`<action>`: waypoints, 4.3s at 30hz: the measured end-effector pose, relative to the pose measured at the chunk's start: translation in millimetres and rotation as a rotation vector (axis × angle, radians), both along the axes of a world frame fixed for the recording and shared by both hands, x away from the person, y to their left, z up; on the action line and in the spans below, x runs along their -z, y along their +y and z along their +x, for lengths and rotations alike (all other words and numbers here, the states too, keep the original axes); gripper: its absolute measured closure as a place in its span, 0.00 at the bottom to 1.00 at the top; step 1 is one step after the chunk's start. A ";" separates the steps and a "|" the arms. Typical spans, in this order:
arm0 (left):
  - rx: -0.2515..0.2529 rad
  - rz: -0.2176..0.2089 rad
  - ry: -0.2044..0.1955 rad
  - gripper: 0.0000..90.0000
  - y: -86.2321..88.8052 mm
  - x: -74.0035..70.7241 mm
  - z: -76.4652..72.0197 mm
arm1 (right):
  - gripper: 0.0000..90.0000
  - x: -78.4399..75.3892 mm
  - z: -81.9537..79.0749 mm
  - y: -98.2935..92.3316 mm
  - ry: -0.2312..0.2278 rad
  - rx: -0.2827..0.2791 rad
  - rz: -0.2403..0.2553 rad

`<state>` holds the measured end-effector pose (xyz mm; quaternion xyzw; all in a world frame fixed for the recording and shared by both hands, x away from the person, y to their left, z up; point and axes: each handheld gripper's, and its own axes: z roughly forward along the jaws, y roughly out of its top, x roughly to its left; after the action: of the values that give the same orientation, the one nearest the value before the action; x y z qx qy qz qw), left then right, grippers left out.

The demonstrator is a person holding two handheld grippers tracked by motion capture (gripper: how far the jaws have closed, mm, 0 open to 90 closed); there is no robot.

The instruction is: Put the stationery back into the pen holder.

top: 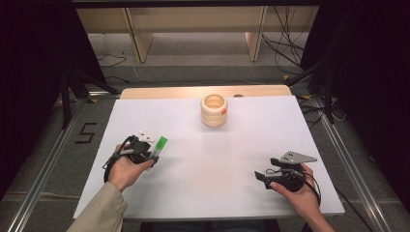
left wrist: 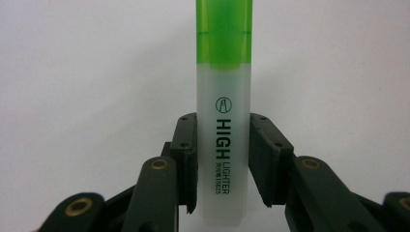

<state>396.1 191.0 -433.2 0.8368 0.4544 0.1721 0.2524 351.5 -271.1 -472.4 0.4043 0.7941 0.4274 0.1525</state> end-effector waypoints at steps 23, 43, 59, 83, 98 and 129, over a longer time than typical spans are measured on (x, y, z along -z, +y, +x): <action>-0.001 -0.058 -0.135 0.73 -13.3 -2.4 7.9 | 0.18 -0.1 -0.3 0.4 -0.001 -0.002 0.003; 0.018 -0.077 -0.179 0.73 -30.1 -9.3 16.5 | 0.18 0.0 -0.4 0.8 -0.001 -0.004 0.003; 0.031 -0.086 -0.191 0.73 -42.7 -14.6 23.2 | 0.18 0.0 -0.4 0.9 -0.001 -0.005 0.003; 0.043 -0.113 -0.213 0.73 -59.3 -20.4 35.1 | 0.18 0.3 -0.3 1.2 0.000 -0.005 0.007; 0.055 -0.127 -0.229 0.73 -71.8 -27.1 44.2 | 0.18 0.5 -0.2 1.2 0.001 -0.006 0.009; 0.052 -0.152 -0.254 0.73 -90.1 -38.4 67.5 | 0.18 0.4 -0.3 1.1 0.000 -0.008 0.010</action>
<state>463.6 101.0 -394.8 0.7983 0.4084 0.2353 0.3748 351.2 -270.0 -472.8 0.4021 0.7934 0.4320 0.1488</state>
